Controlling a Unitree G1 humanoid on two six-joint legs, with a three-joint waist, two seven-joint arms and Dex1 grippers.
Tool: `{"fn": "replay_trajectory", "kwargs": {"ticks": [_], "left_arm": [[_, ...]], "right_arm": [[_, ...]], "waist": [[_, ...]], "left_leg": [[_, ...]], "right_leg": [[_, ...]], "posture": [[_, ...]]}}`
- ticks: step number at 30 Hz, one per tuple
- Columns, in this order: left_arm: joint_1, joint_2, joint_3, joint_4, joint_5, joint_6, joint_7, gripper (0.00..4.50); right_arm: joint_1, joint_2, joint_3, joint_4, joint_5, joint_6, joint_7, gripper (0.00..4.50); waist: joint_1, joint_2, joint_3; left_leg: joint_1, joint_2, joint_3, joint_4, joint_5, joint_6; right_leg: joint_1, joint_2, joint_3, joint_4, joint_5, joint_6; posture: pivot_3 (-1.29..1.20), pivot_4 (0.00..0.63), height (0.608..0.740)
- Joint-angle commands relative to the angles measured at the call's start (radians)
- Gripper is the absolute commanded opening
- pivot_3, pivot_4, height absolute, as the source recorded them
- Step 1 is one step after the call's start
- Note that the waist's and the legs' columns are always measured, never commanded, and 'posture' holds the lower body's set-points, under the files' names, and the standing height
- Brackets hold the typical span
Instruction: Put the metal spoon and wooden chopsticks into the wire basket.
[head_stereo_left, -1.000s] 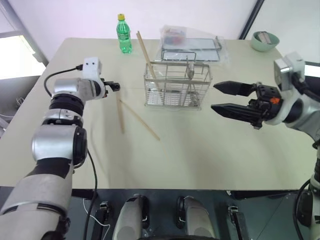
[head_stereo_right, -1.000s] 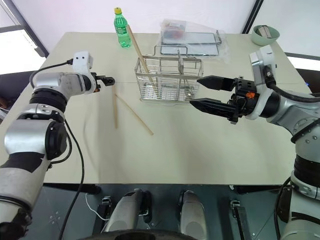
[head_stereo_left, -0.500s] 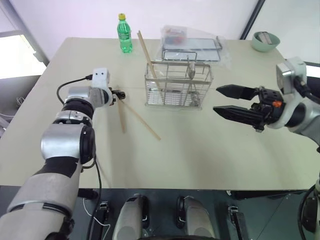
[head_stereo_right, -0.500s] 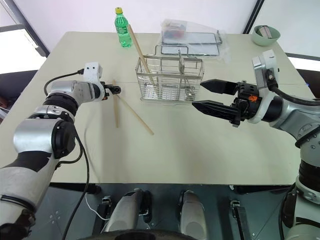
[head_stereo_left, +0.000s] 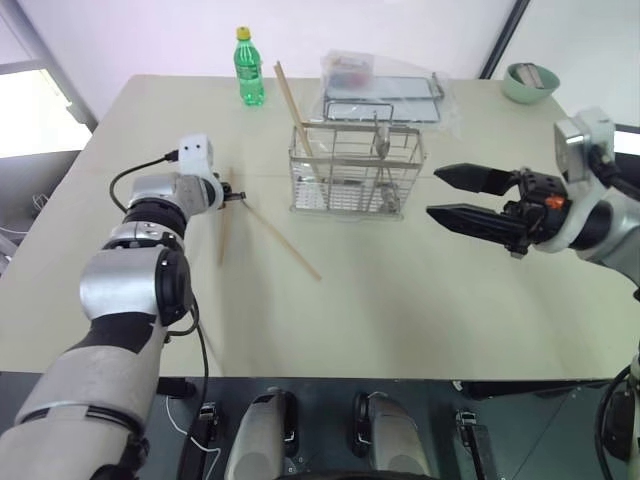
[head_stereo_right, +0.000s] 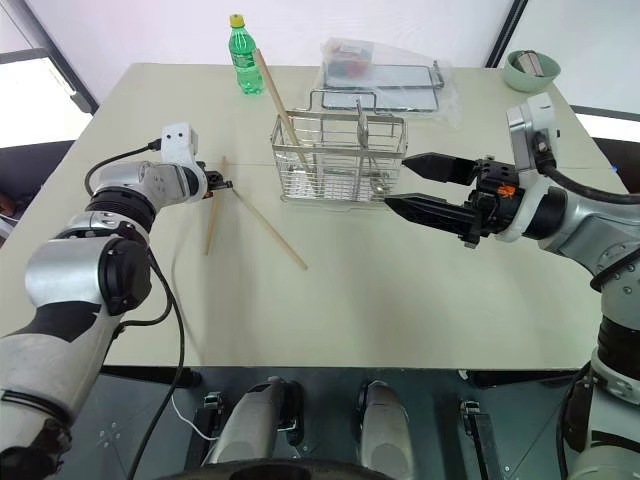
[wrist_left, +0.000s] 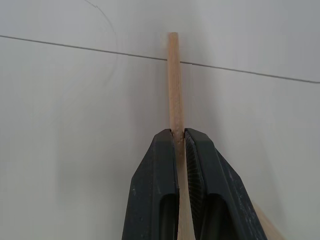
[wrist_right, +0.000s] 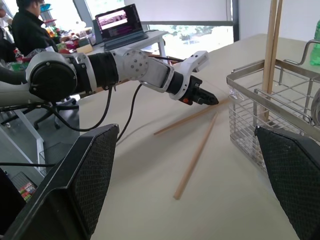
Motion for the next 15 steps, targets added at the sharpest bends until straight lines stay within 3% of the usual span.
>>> {"fn": "replay_trajectory", "kwargs": {"ticks": [1,10,15], "left_arm": [[-0.028,0.024,0.012,-0.014,0.018,-0.038,0.019,0.1],[-0.056,0.12,0.077,-0.094,-0.013,-0.25,0.019,0.1],[-0.082,0.13,0.228,-0.395,-0.224,-0.289,-0.128,0.1]], "right_arm": [[-0.028,-0.02,-0.025,-0.009,0.032,-0.004,-0.006,4.5],[0.013,-0.055,-0.018,-0.002,-0.005,-0.02,0.009,4.5],[0.064,-0.076,-0.054,0.009,-0.023,-0.022,-0.006,4.5]], "waist": [[0.0,0.0,0.0],[0.0,0.0,0.0],[0.002,-0.003,0.001]], "left_leg": [[0.0,0.0,0.0,0.0,0.0,0.0],[0.0,0.0,0.0,0.0,0.0,0.0],[-0.001,0.0,0.0,0.001,0.0,0.0]], "right_leg": [[0.0,0.0,0.0,0.0,0.0,0.0],[0.0,0.0,0.0,0.0,0.0,0.0],[-0.001,-0.001,0.0,-0.001,0.0,0.0]], "posture": [[0.0,0.15,0.707],[0.0,0.15,0.707],[0.0,0.15,0.707]]}}
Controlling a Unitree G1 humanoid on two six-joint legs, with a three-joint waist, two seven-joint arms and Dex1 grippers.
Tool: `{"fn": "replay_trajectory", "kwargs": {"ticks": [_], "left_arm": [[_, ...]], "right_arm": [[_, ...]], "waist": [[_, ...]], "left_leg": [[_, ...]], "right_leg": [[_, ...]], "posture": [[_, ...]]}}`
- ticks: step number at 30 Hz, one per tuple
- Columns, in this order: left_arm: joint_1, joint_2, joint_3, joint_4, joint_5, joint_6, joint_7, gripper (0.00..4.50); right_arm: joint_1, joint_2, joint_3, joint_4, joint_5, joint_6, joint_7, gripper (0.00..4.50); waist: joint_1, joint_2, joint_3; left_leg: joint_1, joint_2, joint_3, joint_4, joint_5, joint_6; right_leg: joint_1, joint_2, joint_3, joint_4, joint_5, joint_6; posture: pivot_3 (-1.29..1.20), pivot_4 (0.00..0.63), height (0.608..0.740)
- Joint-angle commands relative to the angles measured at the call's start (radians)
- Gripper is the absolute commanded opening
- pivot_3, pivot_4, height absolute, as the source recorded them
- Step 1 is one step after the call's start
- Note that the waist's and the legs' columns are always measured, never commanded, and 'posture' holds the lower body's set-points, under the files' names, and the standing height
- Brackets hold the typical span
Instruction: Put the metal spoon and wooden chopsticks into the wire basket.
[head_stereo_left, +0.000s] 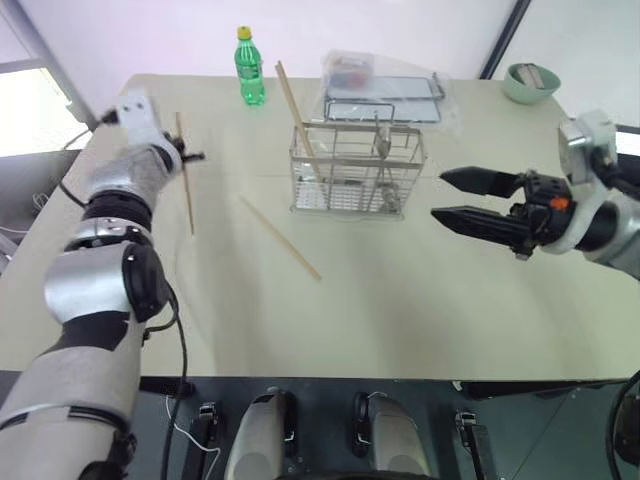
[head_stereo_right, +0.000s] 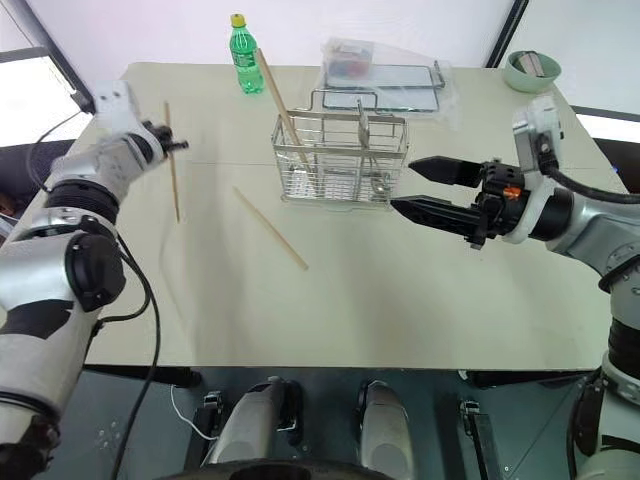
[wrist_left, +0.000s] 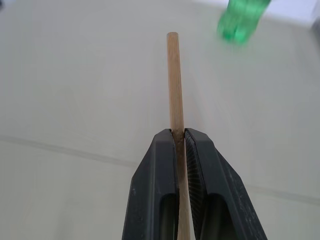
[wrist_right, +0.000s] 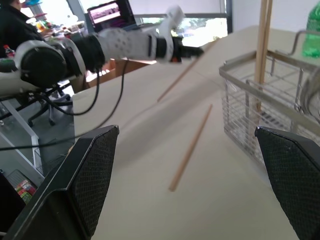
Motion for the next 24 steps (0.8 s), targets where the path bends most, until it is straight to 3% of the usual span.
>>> {"fn": "replay_trajectory", "kwargs": {"ticks": [1,4,7,14,24], "left_arm": [[-0.087,-0.013,0.101,-0.272,-0.179,0.006,-0.094,0.1],[-0.136,-0.084,0.13,-0.389,-0.267,0.026,-0.092,0.1],[-0.204,-0.172,0.109,-0.38,-0.283,0.003,-0.092,0.1],[-0.21,-0.338,0.001,-0.283,-0.203,-0.154,-0.163,0.1],[-0.109,-0.426,-0.118,-0.201,-0.054,-0.403,-0.19,0.1]], "right_arm": [[0.011,-0.026,-0.054,-0.005,0.001,-0.017,-0.009,4.5],[0.016,-0.015,-0.069,-0.004,0.014,-0.014,-0.038,4.5],[0.017,-0.001,-0.069,-0.012,0.017,-0.018,-0.063,4.5],[0.043,0.015,-0.132,-0.058,0.074,0.003,-0.14,4.5],[0.128,0.005,-0.241,-0.11,0.176,0.025,-0.243,4.5]], "waist": [[0.0,-0.001,0.0],[0.003,-0.001,0.0],[0.004,-0.001,0.0],[-0.001,-0.002,0.0],[0.003,-0.002,0.0]], "left_leg": [[0.0,0.0,0.0,0.0,0.0,0.0],[0.0,0.0,0.0,0.001,0.003,-0.005],[0.002,-0.001,0.0,0.001,0.002,-0.004],[0.002,-0.001,0.001,0.001,0.0,0.001],[0.002,0.0,0.001,0.0,-0.001,0.003]], "right_leg": [[0.0,0.0,0.0,0.0,0.0,0.0],[0.001,0.0,0.0,-0.001,0.0,0.001],[0.004,0.0,0.0,-0.001,0.001,0.001],[0.003,0.001,0.0,0.0,0.001,0.001],[0.003,0.001,0.0,-0.001,0.001,0.001]], "posture": [[0.0,0.15,0.707],[0.0,0.15,0.707],[0.0,0.15,0.707],[0.0,0.15,0.707],[0.0,0.15,0.707]]}}
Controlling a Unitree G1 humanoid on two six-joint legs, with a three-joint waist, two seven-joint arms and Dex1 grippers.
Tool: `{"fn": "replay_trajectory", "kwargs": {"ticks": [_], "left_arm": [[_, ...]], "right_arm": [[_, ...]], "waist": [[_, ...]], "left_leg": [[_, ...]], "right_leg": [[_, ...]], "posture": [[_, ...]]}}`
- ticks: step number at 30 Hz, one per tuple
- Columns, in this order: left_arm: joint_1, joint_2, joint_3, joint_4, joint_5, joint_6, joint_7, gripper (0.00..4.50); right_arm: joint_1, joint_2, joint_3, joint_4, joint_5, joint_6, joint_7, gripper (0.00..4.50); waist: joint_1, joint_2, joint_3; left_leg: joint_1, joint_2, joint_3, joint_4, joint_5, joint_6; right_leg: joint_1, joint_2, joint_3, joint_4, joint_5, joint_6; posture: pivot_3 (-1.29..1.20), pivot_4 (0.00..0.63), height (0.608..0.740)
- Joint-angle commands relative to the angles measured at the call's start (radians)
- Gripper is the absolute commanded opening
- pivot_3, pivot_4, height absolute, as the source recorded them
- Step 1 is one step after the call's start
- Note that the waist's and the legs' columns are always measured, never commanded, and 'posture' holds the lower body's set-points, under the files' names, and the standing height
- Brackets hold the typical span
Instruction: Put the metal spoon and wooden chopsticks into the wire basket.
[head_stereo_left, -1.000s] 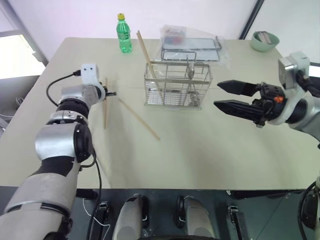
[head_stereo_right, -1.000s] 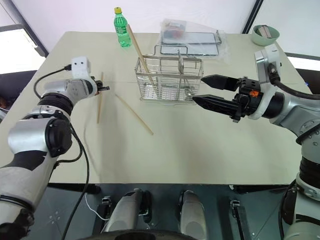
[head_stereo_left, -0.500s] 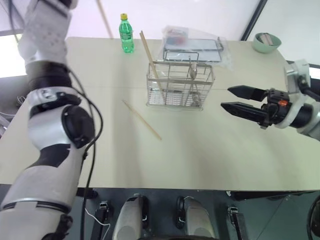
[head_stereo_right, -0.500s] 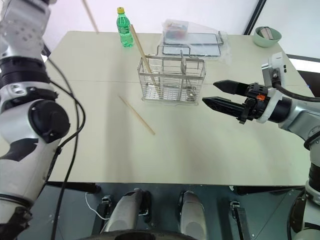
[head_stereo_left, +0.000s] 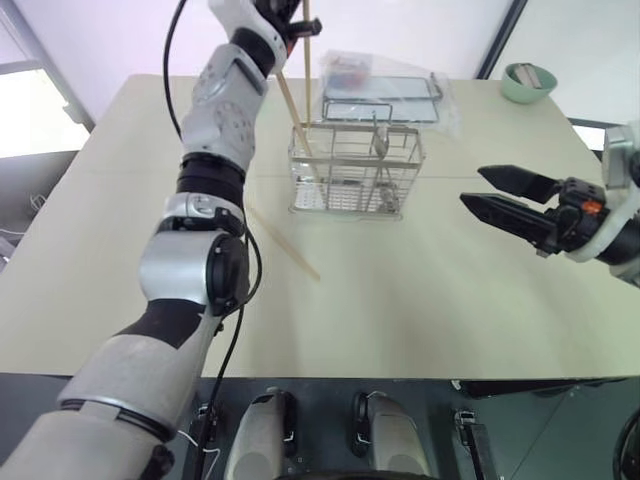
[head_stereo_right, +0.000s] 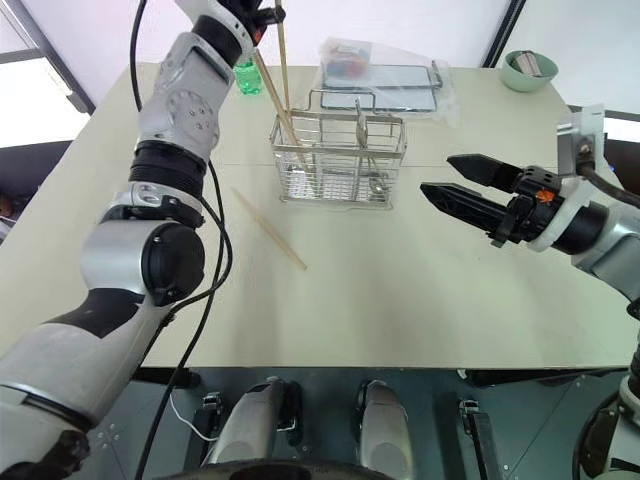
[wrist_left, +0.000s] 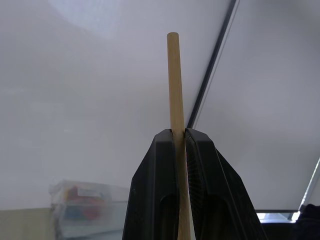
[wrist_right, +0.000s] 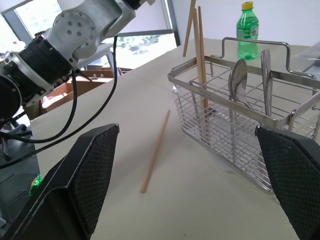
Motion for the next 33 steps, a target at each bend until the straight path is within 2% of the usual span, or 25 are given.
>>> {"fn": "replay_trajectory", "kwargs": {"ticks": [1,11,14,20,21,23,28,30,33], "left_arm": [[0.036,-0.031,-0.051,-0.03,0.056,-0.095,-0.002,0.1],[0.159,-0.078,-0.08,-0.095,0.092,-0.135,0.05,0.1],[0.194,-0.086,-0.098,-0.146,0.101,-0.138,0.052,1.12],[0.255,-0.089,-0.107,-0.286,0.086,-0.072,0.069,4.14],[0.267,-0.086,-0.107,-0.323,0.081,-0.05,0.073,4.47],[0.294,-0.076,-0.106,-0.426,0.065,0.02,0.092,4.47],[0.325,0.004,-0.104,-0.75,0.023,0.383,0.195,4.47],[0.307,0.029,-0.058,-0.834,-0.002,0.609,0.327,4.47],[0.263,0.002,0.065,-0.869,-0.009,0.934,0.598,4.47]], "right_arm": [[0.016,-0.011,-0.062,-0.039,0.046,-0.006,-0.03,4.5],[0.026,-0.028,-0.074,-0.037,0.086,-0.017,-0.071,4.5],[0.021,-0.025,-0.079,-0.02,0.092,-0.02,-0.081,4.5],[0.015,-0.02,-0.061,0.002,0.08,-0.03,-0.073,4.5],[0.013,-0.019,-0.056,0.005,0.074,-0.034,-0.069,4.5],[0.007,-0.018,-0.044,0.018,0.063,-0.043,-0.062,4.5],[-0.013,-0.017,-0.01,0.05,0.026,-0.071,-0.033,4.5],[-0.021,-0.013,0.003,0.059,0.013,-0.082,-0.022,4.5],[-0.031,-0.003,0.022,0.073,0.004,-0.094,-0.008,4.5]], "waist": [[0.005,0.0,0.0],[0.0,0.0,0.0],[0.001,0.0,0.0],[0.0,0.0,0.0],[-0.001,0.0,0.0],[-0.001,0.0,0.0],[-0.002,0.0,0.0],[-0.002,0.001,0.0],[0.001,0.0,0.0]], "left_leg": [[0.0,0.0,0.0,0.0,0.0,0.0],[-0.001,0.0,0.0,0.001,-0.001,0.001],[-0.001,0.0,-0.001,0.001,-0.001,0.001],[-0.001,0.0,-0.001,0.001,-0.001,0.001],[0.0,0.0,-0.001,0.001,-0.001,0.001],[0.0,0.0,-0.001,0.001,-0.001,0.001],[0.0,0.0,-0.001,0.001,0.0,0.001],[0.0,0.0,-0.001,0.001,0.0,0.001],[0.0,0.0,-0.003,0.001,0.0,0.001]], "right_leg": [[0.0,0.0,0.0,0.0,0.0,0.0],[0.0,0.0,0.0,0.0,0.0,0.0],[0.0,0.0,0.0,0.0,0.0,0.0],[0.0,0.0,0.0,0.0,0.0,0.0],[0.0,0.0,0.0,0.0,0.0,0.0],[0.0,0.0,0.0,0.0,0.0,0.0],[0.0,0.0,0.0,0.001,0.0,0.0],[0.0,0.0,0.0,0.001,0.0,0.0],[0.001,0.0,0.001,0.001,0.0,0.0]], "posture": [[0.0,0.15,0.707],[0.0,0.15,0.707],[0.0,0.15,0.707],[0.0,0.15,0.707],[0.0,0.15,0.707],[0.0,0.15,0.707],[0.0,0.15,0.707],[0.0,0.15,0.707],[0.0,0.15,0.707]]}}
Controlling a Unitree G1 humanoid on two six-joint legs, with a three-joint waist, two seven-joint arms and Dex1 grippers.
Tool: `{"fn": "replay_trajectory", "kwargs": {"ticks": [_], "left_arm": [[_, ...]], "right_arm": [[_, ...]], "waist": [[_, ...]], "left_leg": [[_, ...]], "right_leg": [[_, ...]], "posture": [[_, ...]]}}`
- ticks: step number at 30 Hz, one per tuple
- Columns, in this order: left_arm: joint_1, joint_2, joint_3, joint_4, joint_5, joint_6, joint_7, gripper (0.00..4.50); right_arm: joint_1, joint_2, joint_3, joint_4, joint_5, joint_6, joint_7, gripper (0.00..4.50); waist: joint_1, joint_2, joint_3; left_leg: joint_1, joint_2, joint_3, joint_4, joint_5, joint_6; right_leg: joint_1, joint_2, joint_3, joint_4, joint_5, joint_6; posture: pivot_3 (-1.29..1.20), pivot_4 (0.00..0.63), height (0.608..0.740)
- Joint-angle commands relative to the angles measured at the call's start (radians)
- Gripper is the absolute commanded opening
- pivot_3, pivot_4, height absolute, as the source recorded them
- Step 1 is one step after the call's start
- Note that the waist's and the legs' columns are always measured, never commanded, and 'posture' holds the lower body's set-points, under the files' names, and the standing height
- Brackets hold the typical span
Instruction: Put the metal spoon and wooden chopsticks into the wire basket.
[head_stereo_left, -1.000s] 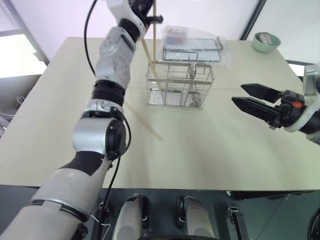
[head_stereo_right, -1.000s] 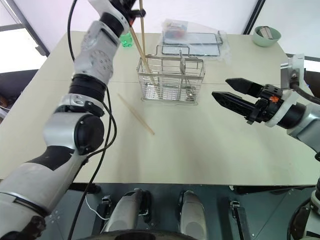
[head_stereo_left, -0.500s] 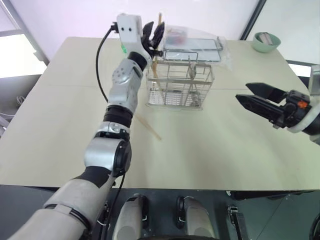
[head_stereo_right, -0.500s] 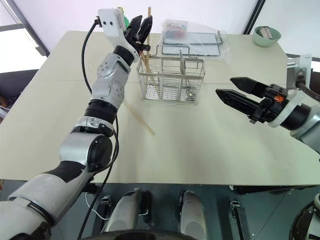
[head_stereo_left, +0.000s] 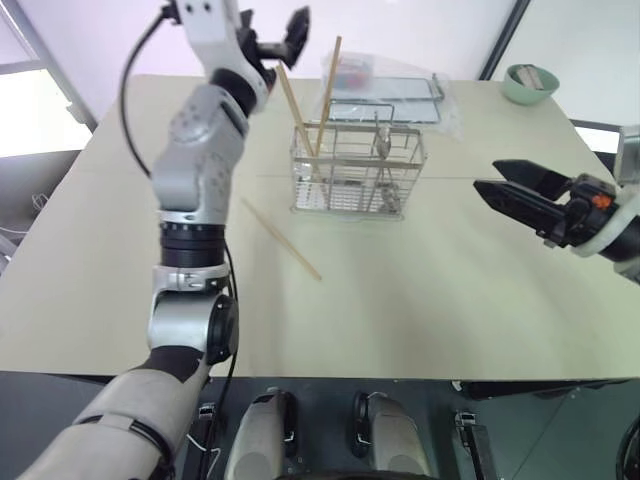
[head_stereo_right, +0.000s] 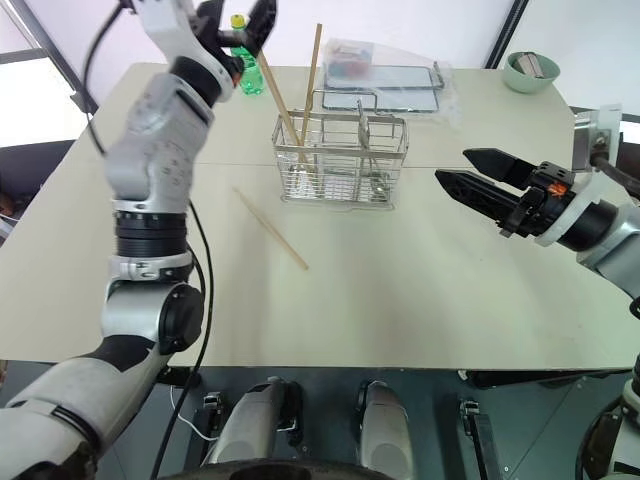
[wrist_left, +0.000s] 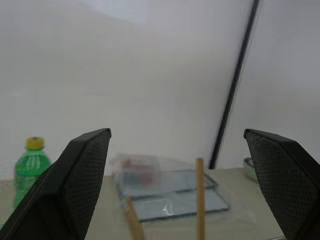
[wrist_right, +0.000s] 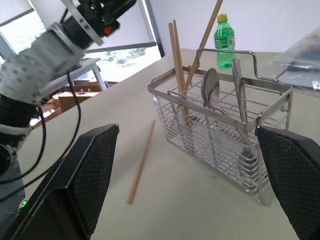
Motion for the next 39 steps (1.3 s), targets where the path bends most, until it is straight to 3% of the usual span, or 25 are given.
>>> {"fn": "replay_trajectory", "kwargs": {"ticks": [1,6,13,31,34,39], "left_arm": [[-0.059,-0.04,0.137,-0.053,-0.016,0.34,0.282,4.47],[-0.119,-0.171,0.326,-0.05,0.016,0.568,0.555,4.47],[-0.102,-0.235,0.361,0.109,0.079,0.593,0.672,4.47],[-0.038,-0.224,0.255,0.619,0.138,0.248,0.638,4.47],[-0.048,-0.211,0.233,0.678,0.134,0.202,0.628,3.66],[-0.072,-0.199,0.227,0.717,0.113,0.17,0.634,1.13]], "right_arm": [[-0.024,0.004,0.004,0.005,-0.012,-0.032,0.027,4.5],[-0.049,0.022,0.058,0.03,-0.053,-0.061,0.057,4.5],[-0.073,0.034,0.08,0.043,-0.072,-0.066,0.07,4.5],[-0.012,0.015,0.029,-0.038,-0.053,-0.048,0.036,4.5],[-0.007,0.02,0.028,-0.048,-0.048,-0.049,0.027,4.5],[-0.004,0.021,0.028,-0.049,-0.044,-0.053,0.019,4.5]], "waist": [[0.001,0.0,0.0],[0.005,-0.001,0.001],[0.003,-0.001,0.0],[0.017,0.002,-0.003],[0.024,0.005,-0.006],[0.027,0.006,-0.007]], "left_leg": [[0.0,0.0,-0.001,0.0,0.0,0.0],[0.0,-0.001,-0.001,0.0,0.0,0.0],[0.0,-0.001,0.0,0.0,0.001,-0.001],[0.002,0.0,0.001,0.0,0.0,-0.001],[0.004,0.0,0.001,0.0,0.0,-0.001],[0.005,0.0,0.001,0.0,0.0,-0.001]], "right_leg": [[0.0,0.0,0.0,0.0,0.0,0.0],[0.001,0.0,0.0,0.0,0.0,0.001],[0.0,0.001,0.0,0.0,0.0,0.001],[0.001,0.0,0.0,0.0,0.0,0.0],[0.002,0.0,0.0,0.0,0.0,0.0],[0.004,-0.001,0.0,0.0,0.0,0.0]], "posture": [[0.0,0.15,0.707],[0.0,0.15,0.707],[0.0,0.15,0.707],[0.0,0.15,0.707],[0.0,0.15,0.707],[0.0,0.15,0.707]]}}
